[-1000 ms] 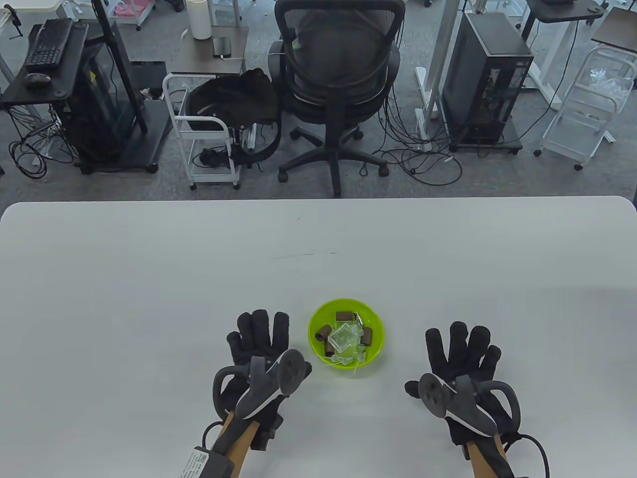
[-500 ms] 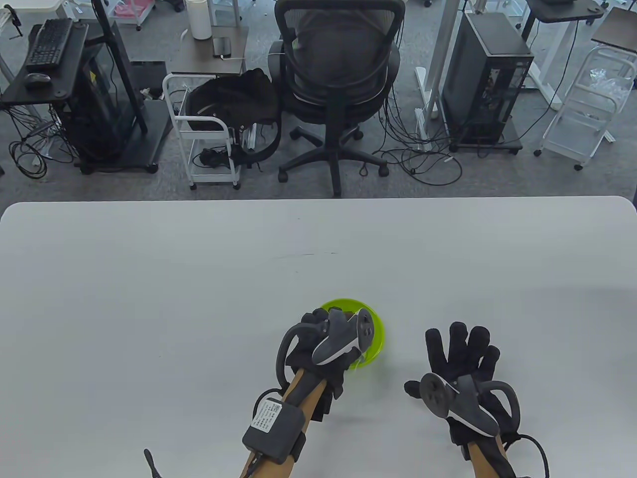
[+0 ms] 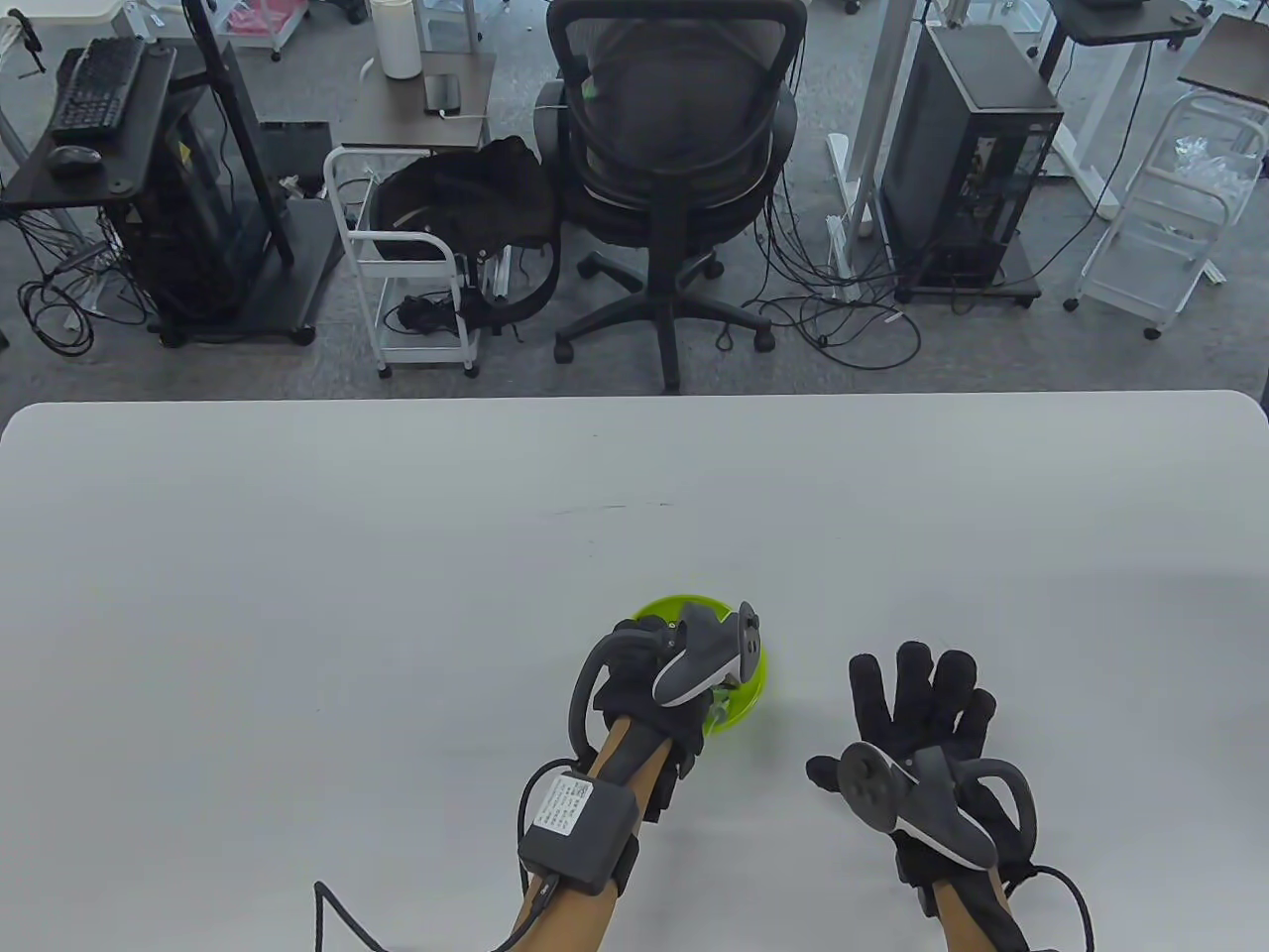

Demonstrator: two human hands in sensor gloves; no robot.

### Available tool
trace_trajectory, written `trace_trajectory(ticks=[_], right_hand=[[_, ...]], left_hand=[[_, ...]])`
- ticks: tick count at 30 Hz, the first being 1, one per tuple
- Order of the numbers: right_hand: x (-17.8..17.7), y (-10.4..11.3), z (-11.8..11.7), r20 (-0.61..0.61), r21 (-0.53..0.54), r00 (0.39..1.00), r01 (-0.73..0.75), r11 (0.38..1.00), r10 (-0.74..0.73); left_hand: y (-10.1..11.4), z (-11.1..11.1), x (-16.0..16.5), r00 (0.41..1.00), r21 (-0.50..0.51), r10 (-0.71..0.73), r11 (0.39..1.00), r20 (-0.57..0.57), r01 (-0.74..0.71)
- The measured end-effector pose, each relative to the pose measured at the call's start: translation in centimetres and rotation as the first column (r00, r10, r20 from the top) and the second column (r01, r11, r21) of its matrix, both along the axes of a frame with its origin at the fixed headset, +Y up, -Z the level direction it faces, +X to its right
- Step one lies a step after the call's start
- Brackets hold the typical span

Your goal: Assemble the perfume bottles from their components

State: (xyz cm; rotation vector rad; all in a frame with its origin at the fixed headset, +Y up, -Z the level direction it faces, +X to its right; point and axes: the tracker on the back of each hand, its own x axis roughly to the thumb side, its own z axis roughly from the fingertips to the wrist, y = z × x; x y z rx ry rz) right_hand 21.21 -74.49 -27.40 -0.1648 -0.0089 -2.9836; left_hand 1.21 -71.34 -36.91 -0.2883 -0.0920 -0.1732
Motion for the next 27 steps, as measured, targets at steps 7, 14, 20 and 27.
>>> trace_trajectory(ticks=[7, 14, 20, 27], right_hand=[[0.1, -0.1, 0.0, 0.001, -0.013, 1.000, 0.010, 1.000, -0.010], [-0.1, -0.5, -0.1, -0.003, -0.031, 1.000, -0.006, 0.999, 0.005], [-0.7, -0.2, -0.3, -0.031, -0.027, 0.998, 0.049, 0.998, -0.050], [-3.7, 1.9, -1.7, -0.125, -0.012, 0.990, 0.069, 0.998, -0.070]], left_hand=[[2.2, 2.2, -1.9, 0.995, 0.176, 0.068, 0.981, 0.073, -0.080], [2.2, 5.8, -7.2, 0.979, 0.319, 0.179, 0.926, 0.101, -0.202], [0.4, 7.2, -11.3, 0.959, 0.362, 0.271, 0.889, 0.081, -0.281], [0.3, 8.1, -13.4, 0.932, 0.426, 0.350, 0.832, 0.091, -0.354]])
